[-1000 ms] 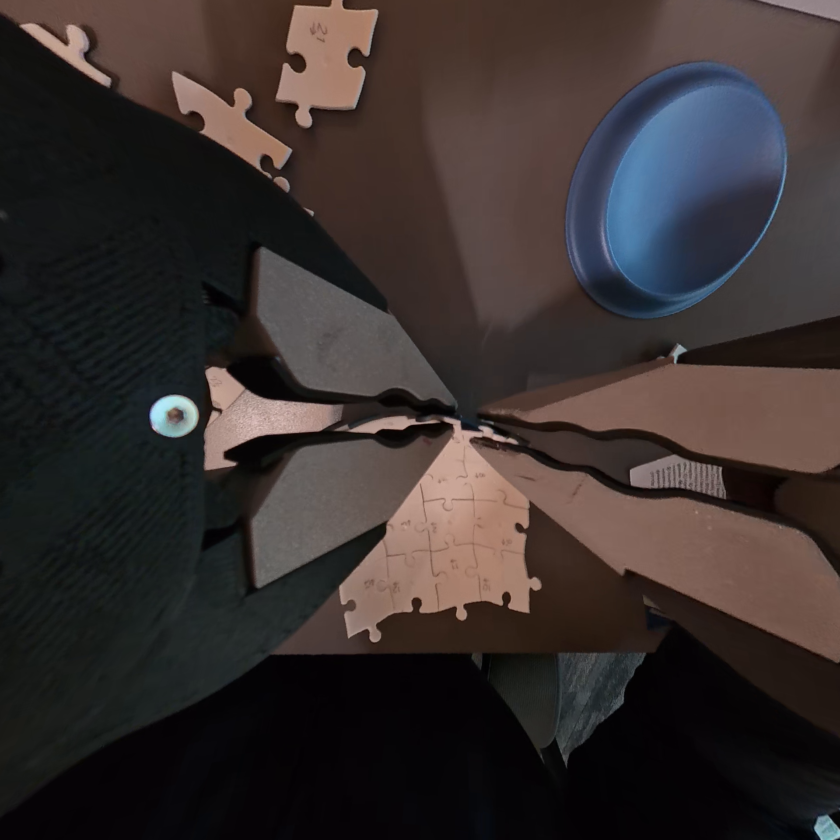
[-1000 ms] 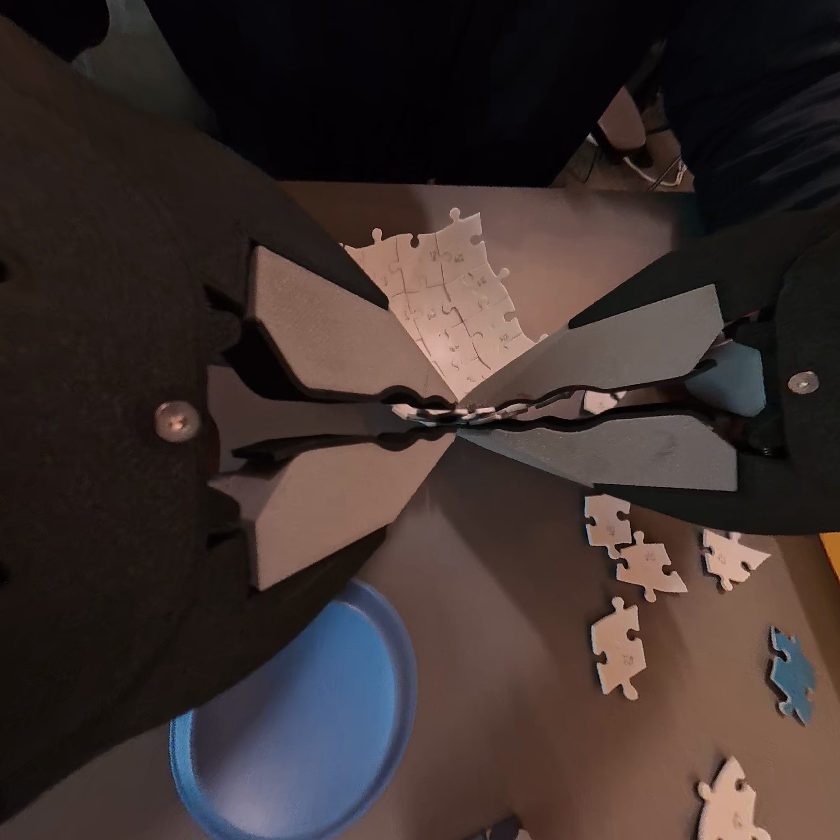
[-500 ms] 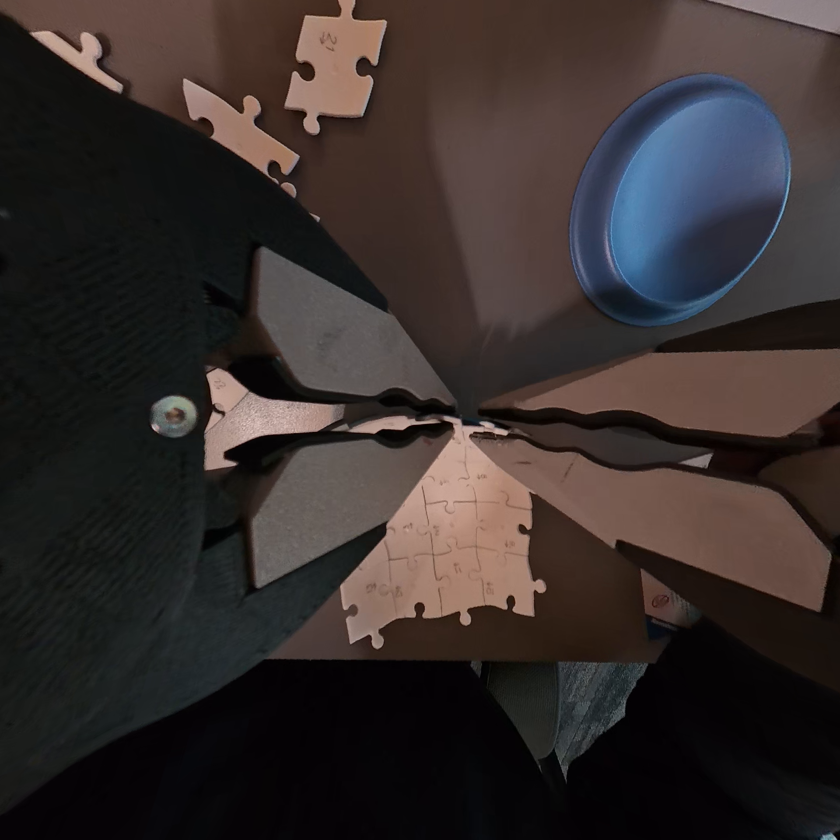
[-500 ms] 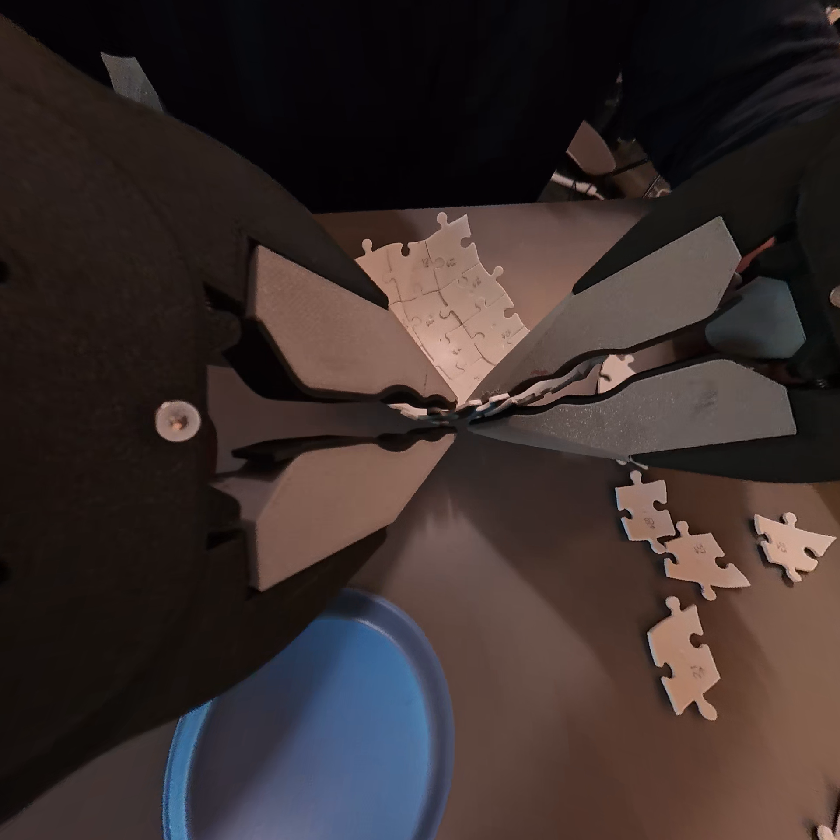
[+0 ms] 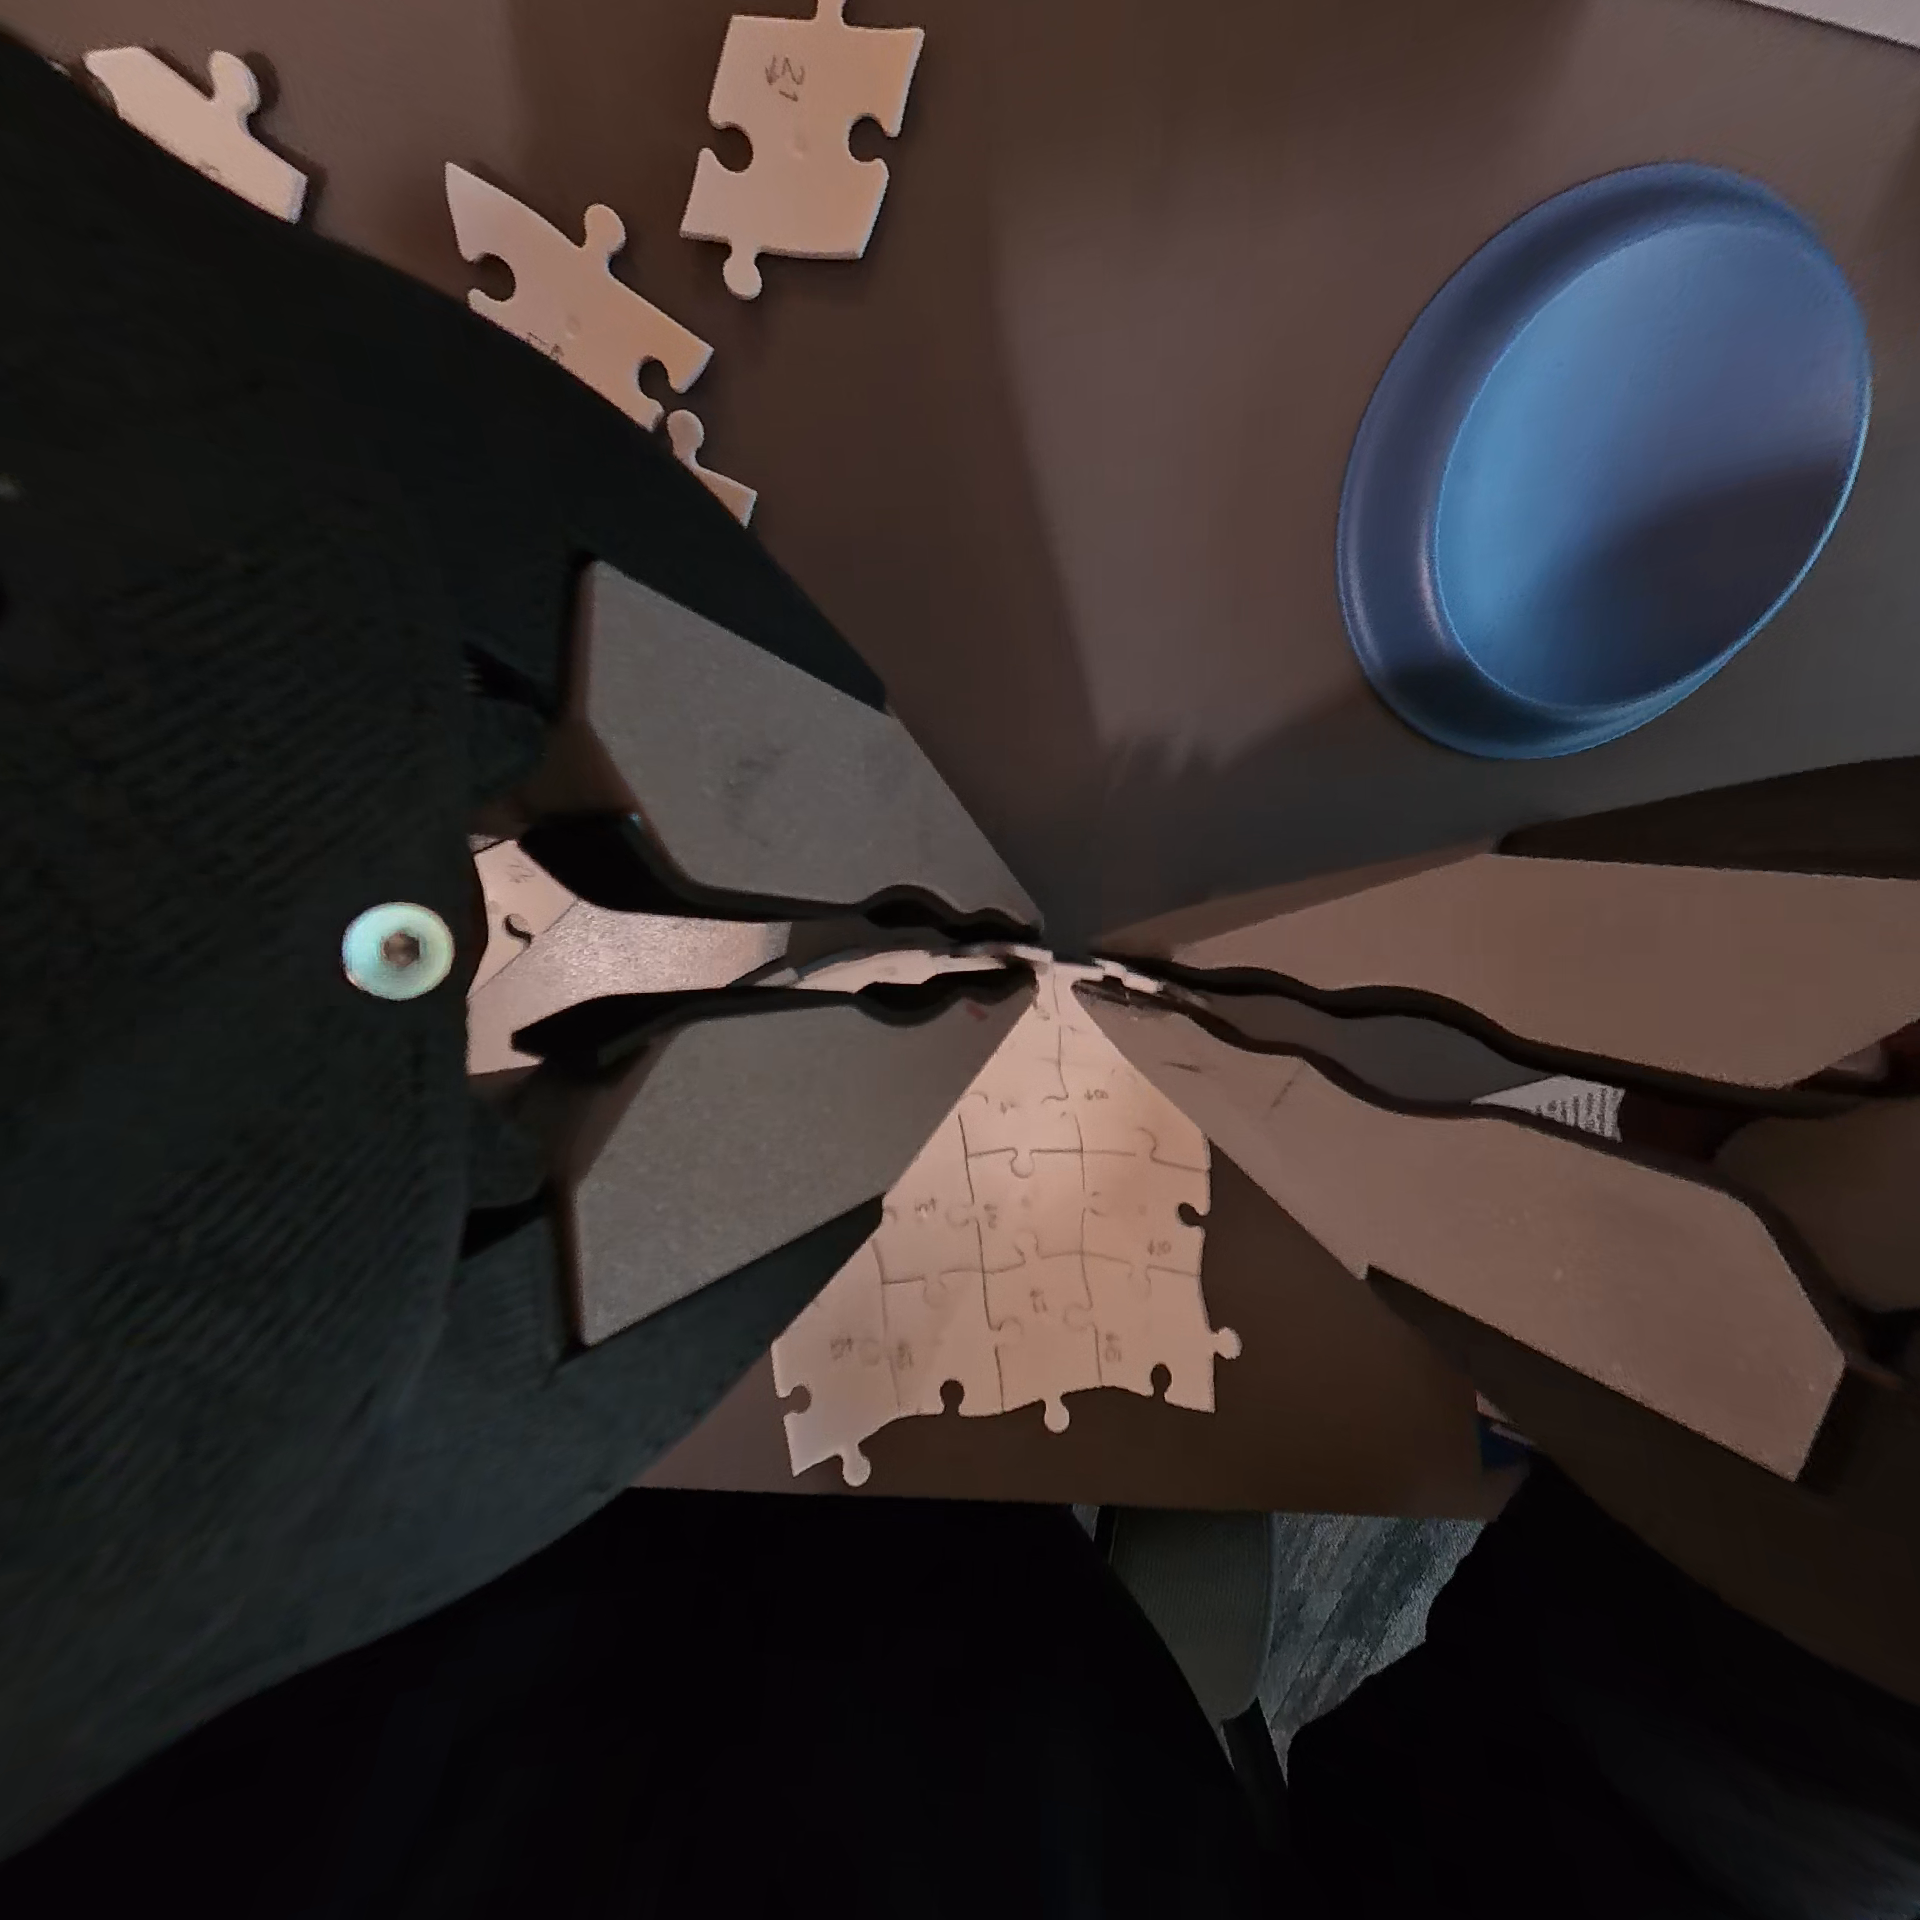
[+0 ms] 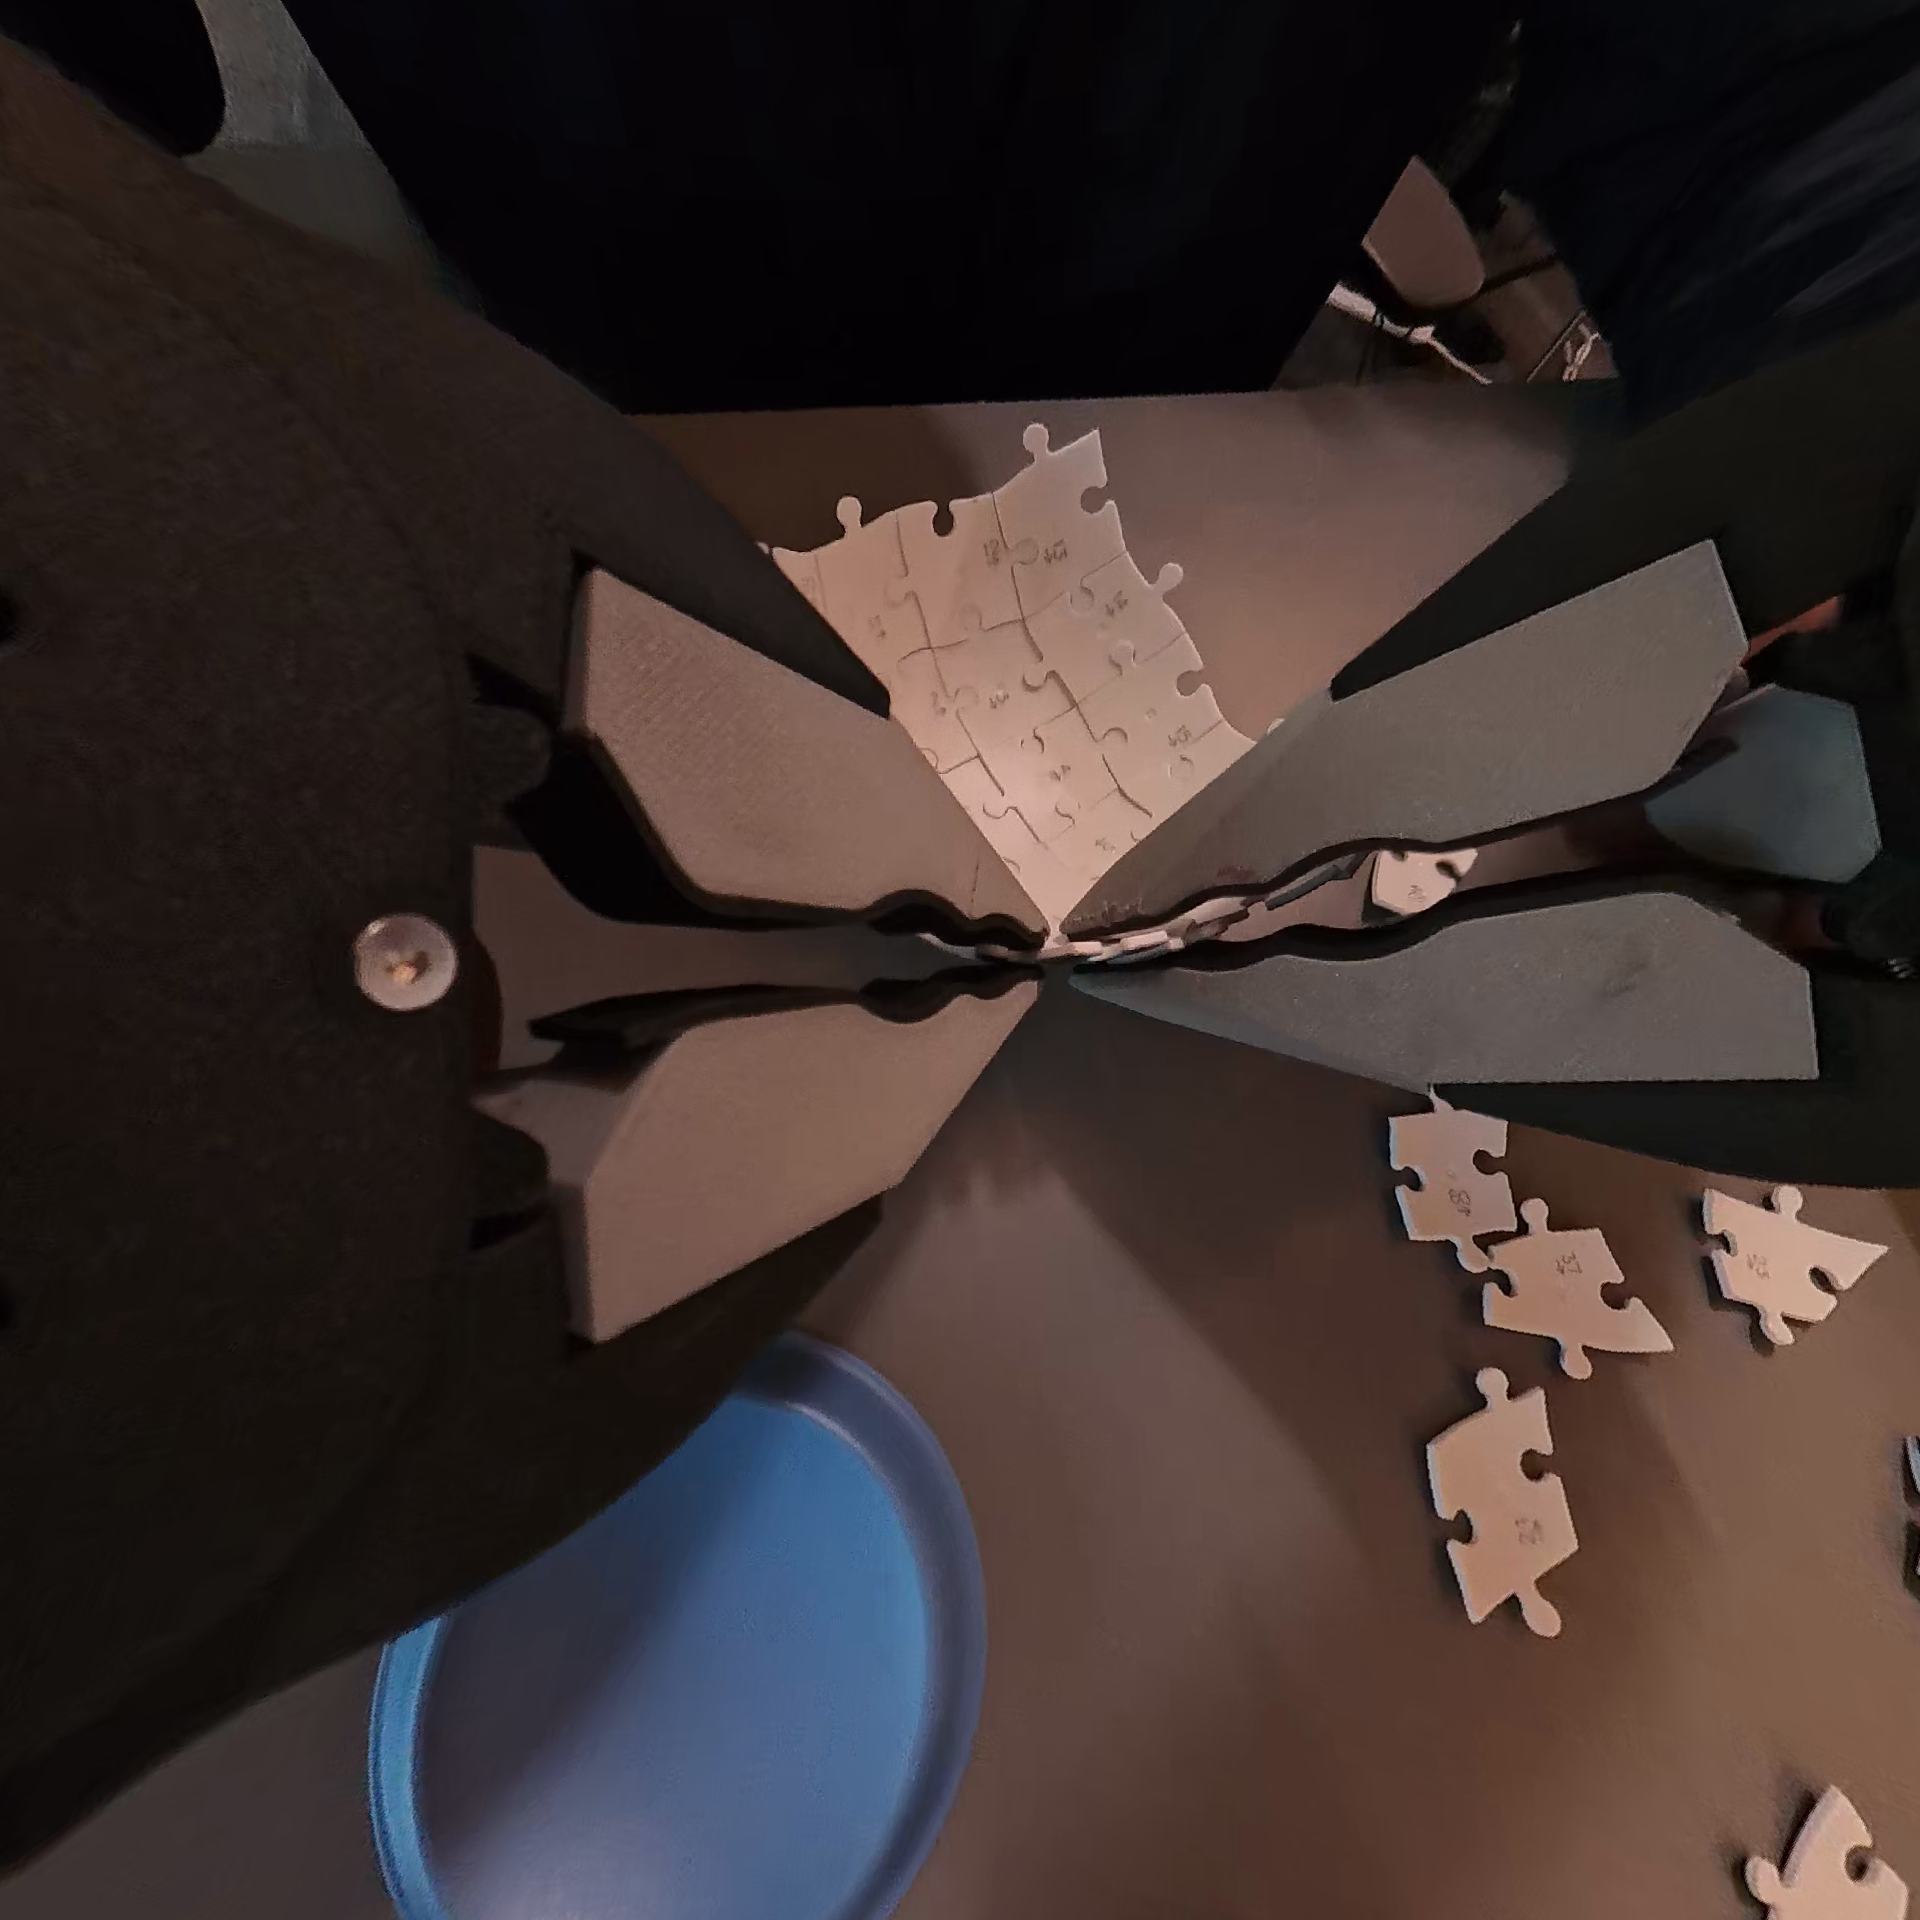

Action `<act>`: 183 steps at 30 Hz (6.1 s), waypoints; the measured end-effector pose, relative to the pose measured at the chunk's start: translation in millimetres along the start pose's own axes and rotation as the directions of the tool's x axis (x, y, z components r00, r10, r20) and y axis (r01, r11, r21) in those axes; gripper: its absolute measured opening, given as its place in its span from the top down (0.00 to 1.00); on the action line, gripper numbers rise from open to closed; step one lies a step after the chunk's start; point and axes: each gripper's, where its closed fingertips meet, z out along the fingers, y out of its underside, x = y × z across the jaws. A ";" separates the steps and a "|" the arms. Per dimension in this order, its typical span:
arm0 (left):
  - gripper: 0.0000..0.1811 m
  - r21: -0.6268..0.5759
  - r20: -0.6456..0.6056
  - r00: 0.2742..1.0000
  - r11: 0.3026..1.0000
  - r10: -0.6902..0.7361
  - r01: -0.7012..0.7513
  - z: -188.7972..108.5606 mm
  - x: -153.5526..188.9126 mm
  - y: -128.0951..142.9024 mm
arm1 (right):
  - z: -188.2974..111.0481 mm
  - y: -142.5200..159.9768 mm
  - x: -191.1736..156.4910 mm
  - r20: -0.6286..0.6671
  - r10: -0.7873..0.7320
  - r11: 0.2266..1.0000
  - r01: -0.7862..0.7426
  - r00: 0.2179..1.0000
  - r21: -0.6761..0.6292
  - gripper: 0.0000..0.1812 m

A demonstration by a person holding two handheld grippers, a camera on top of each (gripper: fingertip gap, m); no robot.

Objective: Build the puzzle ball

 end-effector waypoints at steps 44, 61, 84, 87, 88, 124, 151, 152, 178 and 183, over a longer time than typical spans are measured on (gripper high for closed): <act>0.99 -0.002 0.031 0.999 1.000 0.009 -0.009 -4.5 -0.6 -0.8 | 0.7 -9.3 -2.2 0.084 0.032 0.997 -0.037 0.996 0.069 1.00; 0.83 0.166 0.162 0.986 0.986 -0.046 0.019 -74.8 -3.2 -32.7 | -4.1 -10.8 -4.5 0.107 0.044 0.995 -0.053 0.993 0.086 0.93; 0.69 0.616 0.584 0.797 0.722 -0.152 -0.314 -219.5 12.6 -18.6 | -43.1 -21.3 17.7 -0.245 -0.048 0.989 0.080 0.968 0.123 0.83; 0.70 0.684 0.530 0.835 0.655 -0.145 -0.321 -213.8 26.6 -14.6 | -57.8 -31.8 24.5 -0.341 -0.058 0.976 0.125 0.938 0.178 0.82; 0.70 0.695 0.507 0.852 0.646 -0.128 -0.316 -208.8 31.9 -14.6 | -63.3 -36.0 27.0 -0.370 -0.056 0.970 0.139 0.927 0.202 0.82; 0.73 0.435 0.445 0.872 0.900 -0.205 -0.010 -90.7 -8.2 40.9 | 39.7 -76.9 105.6 -0.410 -0.291 0.946 0.197 0.864 -0.256 0.77; 0.74 0.611 0.235 0.922 0.784 -0.307 0.106 -106.9 -7.7 24.5 | 7.6 -101.6 -3.0 -0.361 -0.554 0.824 0.557 0.750 -0.105 0.87; 0.74 0.619 0.213 0.926 0.777 -0.311 0.119 -107.8 -6.5 23.8 | 9.5 -99.8 -10.4 -0.350 -0.569 0.814 0.571 0.744 -0.108 0.87; 1.00 0.721 0.105 0.975 0.690 -0.197 0.061 -120.6 22.2 3.9 | -5.7 -97.7 -44.1 -0.193 -0.273 0.897 0.322 0.942 0.302 0.90; 1.00 0.722 0.112 0.976 0.690 -0.187 0.050 -114.3 25.0 0.8 | -1.0 -97.0 -52.0 -0.091 -0.231 0.907 0.248 0.969 0.341 0.89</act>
